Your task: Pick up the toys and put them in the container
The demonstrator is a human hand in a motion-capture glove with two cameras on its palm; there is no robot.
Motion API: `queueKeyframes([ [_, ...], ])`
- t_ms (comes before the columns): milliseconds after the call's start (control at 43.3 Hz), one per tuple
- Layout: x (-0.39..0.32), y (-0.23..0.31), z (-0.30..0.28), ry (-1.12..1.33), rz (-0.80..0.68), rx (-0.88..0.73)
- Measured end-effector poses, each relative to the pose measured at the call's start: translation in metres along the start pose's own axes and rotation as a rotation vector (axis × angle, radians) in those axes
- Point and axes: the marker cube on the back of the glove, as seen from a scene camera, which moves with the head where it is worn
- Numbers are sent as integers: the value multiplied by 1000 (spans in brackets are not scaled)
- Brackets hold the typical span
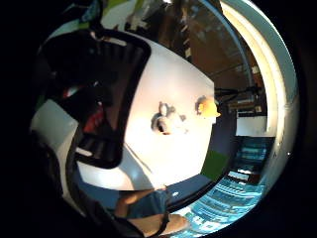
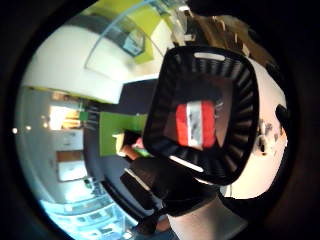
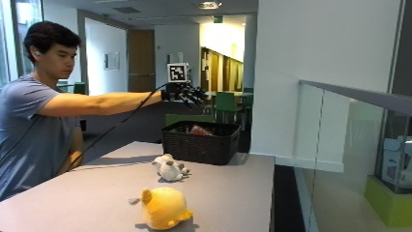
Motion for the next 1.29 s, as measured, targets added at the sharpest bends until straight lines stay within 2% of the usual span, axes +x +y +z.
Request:
queueKeyframes([
  [92,35,7,-22,-56,116,17],
  [139,62,17,-27,-43,122,22],
  [254,137,41,-16,32,261,17],
  [531,217,78,41,48,333,-43],
  [808,227,90,122,18,340,-114],
  [1154,216,100,227,-25,405,-345],
  [1293,204,108,228,-33,394,-264],
])
